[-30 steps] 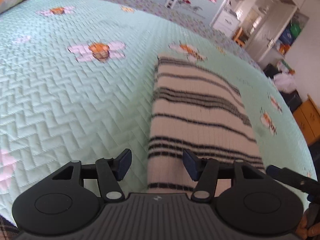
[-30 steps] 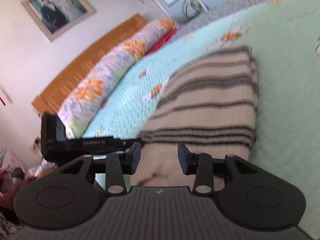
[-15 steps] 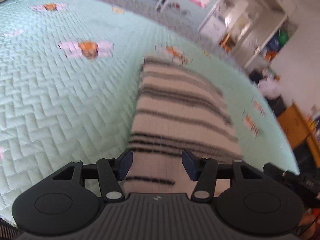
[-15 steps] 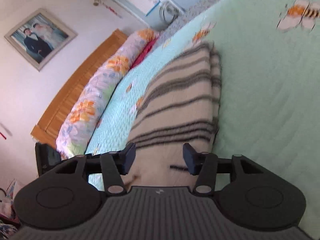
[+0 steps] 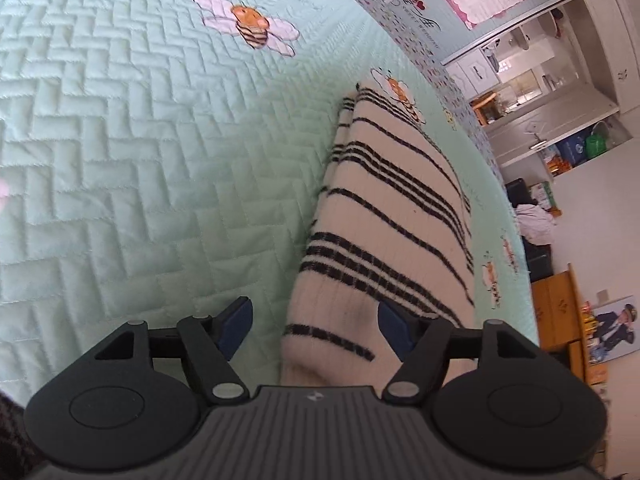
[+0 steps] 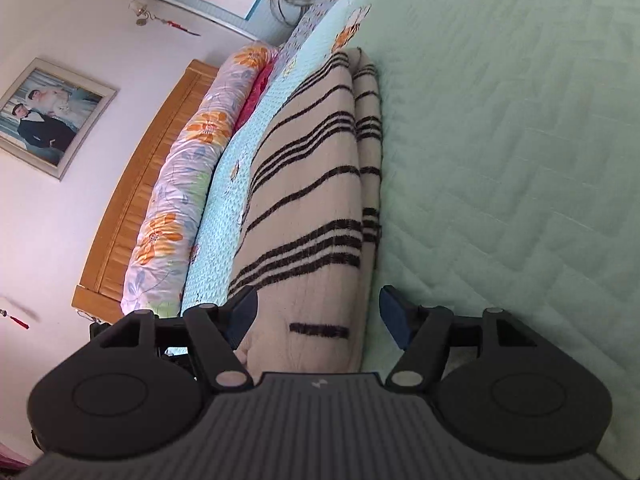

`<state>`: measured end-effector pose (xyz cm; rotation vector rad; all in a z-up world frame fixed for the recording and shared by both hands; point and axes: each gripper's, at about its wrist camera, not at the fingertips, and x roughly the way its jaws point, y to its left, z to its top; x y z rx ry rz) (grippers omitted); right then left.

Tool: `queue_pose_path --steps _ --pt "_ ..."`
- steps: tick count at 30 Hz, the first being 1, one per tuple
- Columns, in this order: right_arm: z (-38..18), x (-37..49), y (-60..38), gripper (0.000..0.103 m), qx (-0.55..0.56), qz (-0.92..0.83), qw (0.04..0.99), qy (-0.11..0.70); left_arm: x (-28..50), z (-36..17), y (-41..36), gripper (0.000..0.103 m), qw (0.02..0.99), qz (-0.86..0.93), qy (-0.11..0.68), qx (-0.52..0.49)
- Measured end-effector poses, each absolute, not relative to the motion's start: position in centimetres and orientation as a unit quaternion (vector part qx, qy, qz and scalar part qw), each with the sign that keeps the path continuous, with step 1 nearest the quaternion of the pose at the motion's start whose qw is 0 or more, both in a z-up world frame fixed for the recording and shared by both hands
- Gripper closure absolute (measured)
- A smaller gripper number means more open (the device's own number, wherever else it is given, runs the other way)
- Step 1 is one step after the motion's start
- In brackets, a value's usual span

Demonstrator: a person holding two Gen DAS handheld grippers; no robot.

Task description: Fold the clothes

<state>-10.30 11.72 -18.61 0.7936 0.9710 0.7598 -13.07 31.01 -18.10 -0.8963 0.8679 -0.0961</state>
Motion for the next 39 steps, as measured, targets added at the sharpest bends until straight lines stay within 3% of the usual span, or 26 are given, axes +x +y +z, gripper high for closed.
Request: queue_pose_path --steps 11,12,14,15,17,19,27,31,37,39 --pt "-19.7 -7.0 14.8 0.035 0.399 0.398 0.684 0.463 -9.5 -20.1 31.6 0.030 0.753 -0.147 0.415 -0.488" --pt "-19.8 -6.7 14.9 0.035 0.405 0.401 0.678 0.464 -9.3 -20.3 31.5 0.033 0.748 -0.150 0.415 -0.496" --pt "-19.8 -6.5 15.2 0.036 0.412 0.402 0.672 0.466 -9.0 -20.6 31.1 0.052 0.742 -0.150 0.422 -0.498" --pt "-19.9 -6.5 15.2 0.038 0.416 0.399 0.671 0.466 -8.9 -20.8 30.8 0.071 0.741 -0.149 0.426 -0.498" --pt "-20.0 -6.6 15.1 0.060 0.419 0.393 0.672 0.467 -9.0 -20.7 30.7 0.071 0.738 -0.146 0.423 -0.505" --pt "-20.2 -6.8 14.9 0.072 0.417 0.386 0.676 0.469 -9.2 -20.6 30.6 0.074 0.736 -0.143 0.416 -0.514" --pt "-18.3 -6.6 15.3 0.075 0.380 0.396 0.702 0.453 -8.3 -16.8 30.2 0.075 0.781 -0.142 0.417 -0.444" --pt "-18.2 -6.9 16.2 0.072 0.315 0.367 0.730 0.482 -8.4 -17.1 29.4 0.066 0.796 -0.109 0.442 -0.399" --pt "-14.4 -9.3 16.9 0.037 0.241 0.311 0.785 0.479 -9.5 -14.7 27.6 0.051 0.835 -0.046 0.453 -0.311" --pt "-13.1 -10.1 16.9 0.034 0.212 0.295 0.804 0.470 -10.0 -13.0 27.2 0.048 0.853 -0.022 0.448 -0.266"
